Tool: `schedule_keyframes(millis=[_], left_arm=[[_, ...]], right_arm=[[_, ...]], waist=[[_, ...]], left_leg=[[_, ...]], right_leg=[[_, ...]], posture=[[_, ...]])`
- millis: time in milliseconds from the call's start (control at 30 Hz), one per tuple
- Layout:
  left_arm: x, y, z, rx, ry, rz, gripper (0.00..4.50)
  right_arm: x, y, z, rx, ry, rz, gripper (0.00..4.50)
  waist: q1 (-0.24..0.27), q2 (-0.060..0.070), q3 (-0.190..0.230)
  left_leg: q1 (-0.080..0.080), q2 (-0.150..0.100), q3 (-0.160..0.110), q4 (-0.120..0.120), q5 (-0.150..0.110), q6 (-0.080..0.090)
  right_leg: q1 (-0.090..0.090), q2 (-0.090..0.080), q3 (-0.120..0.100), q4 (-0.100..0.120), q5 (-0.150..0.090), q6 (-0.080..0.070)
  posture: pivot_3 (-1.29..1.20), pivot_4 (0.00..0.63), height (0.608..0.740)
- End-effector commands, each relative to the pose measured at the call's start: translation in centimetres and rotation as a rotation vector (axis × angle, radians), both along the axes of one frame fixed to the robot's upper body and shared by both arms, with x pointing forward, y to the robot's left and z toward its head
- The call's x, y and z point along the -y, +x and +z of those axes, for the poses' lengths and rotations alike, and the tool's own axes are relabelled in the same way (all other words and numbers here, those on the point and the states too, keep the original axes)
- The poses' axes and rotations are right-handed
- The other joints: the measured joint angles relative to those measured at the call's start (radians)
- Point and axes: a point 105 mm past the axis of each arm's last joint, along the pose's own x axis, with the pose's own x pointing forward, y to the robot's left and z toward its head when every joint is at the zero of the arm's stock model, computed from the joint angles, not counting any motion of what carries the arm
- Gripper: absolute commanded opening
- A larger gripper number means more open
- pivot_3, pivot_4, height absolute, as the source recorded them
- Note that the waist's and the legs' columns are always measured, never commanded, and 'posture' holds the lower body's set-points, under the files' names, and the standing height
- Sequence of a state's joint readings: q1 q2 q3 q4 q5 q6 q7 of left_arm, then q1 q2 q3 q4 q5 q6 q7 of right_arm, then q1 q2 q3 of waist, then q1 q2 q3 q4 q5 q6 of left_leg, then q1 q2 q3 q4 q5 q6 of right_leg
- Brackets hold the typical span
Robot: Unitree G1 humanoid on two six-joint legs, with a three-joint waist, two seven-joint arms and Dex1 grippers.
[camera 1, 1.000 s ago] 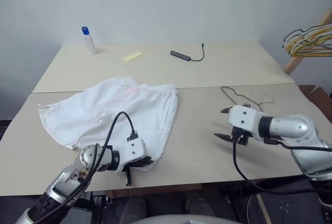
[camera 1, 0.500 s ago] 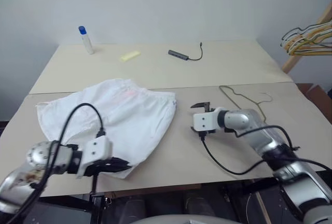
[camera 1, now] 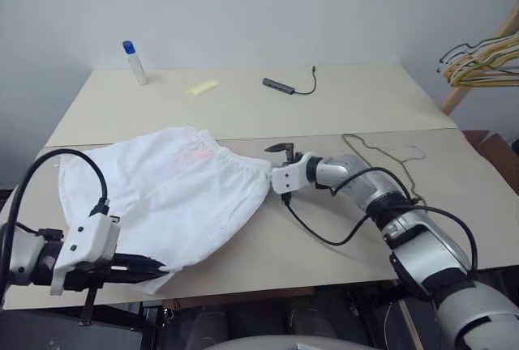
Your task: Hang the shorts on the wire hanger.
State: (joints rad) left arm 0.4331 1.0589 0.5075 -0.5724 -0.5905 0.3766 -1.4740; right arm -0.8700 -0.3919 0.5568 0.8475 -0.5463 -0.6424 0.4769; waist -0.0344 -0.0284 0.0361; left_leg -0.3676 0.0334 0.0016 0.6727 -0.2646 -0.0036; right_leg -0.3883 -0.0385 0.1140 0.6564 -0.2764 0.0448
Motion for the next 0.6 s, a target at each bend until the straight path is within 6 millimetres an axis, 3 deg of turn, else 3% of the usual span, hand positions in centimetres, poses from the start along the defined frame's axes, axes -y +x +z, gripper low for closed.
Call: schedule_keyframes(millis=[33, 133, 267, 400, 600], left_arm=[[0.2, 0.0, 0.8, 0.034, 0.002, -0.008, 0.0], [0.1, 0.1, 0.7, 0.032, 0.006, -0.001, 0.0], [-0.1, 0.3, 0.4, 0.034, 0.024, 0.012, 0.0], [-0.2, 1.8, -0.6, 0.072, 0.052, 0.073, 0.0], [-0.1, 7.2, -3.2, 0.224, 0.158, 0.173, 0.0]], right_arm=[[-0.8, -0.2, 0.7, 0.029, 0.002, 0.063, 3.63], [-1.0, -0.3, 0.7, 0.038, 0.002, 0.079, 2.49], [-1.1, 0.2, 0.5, 0.045, -0.025, 0.062, 1.3], [-0.8, 1.5, 0.5, 0.093, -0.072, 0.003, 0.03], [2.1, 4.6, 1.5, 0.188, -0.143, -0.188, 0.03]], waist=[[0.0, 0.0, 0.0], [0.0, 0.0, 0.0], [0.0, 0.0, 0.0], [-0.003, 0.001, 0.0], [0.011, 0.001, 0.001]], left_leg=[[0.0, 0.0, 0.0, 0.0, 0.0, 0.0], [0.0, 0.0, 0.0, 0.0, 0.0, 0.0], [0.0, 0.0, 0.0, 0.0, 0.0, 0.0], [0.001, 0.0, 0.0, -0.001, 0.0, -0.001], [0.003, -0.001, -0.001, -0.003, 0.001, -0.002]], right_leg=[[0.0, 0.0, 0.0, 0.0, 0.0, 0.0], [0.0, 0.0, 0.0, 0.001, 0.0, 0.0], [0.0, 0.0, 0.0, 0.001, 0.0, -0.001], [0.0, 0.0, 0.0, 0.002, -0.001, -0.001], [-0.001, 0.0, 0.0, 0.004, -0.001, -0.001]], posture=[[0.16, 0.0, 0.74], [0.16, 0.0, 0.74], [0.15, 0.0, 0.74], [0.15, 0.0, 0.74], [0.15, 0.0, 0.74]])
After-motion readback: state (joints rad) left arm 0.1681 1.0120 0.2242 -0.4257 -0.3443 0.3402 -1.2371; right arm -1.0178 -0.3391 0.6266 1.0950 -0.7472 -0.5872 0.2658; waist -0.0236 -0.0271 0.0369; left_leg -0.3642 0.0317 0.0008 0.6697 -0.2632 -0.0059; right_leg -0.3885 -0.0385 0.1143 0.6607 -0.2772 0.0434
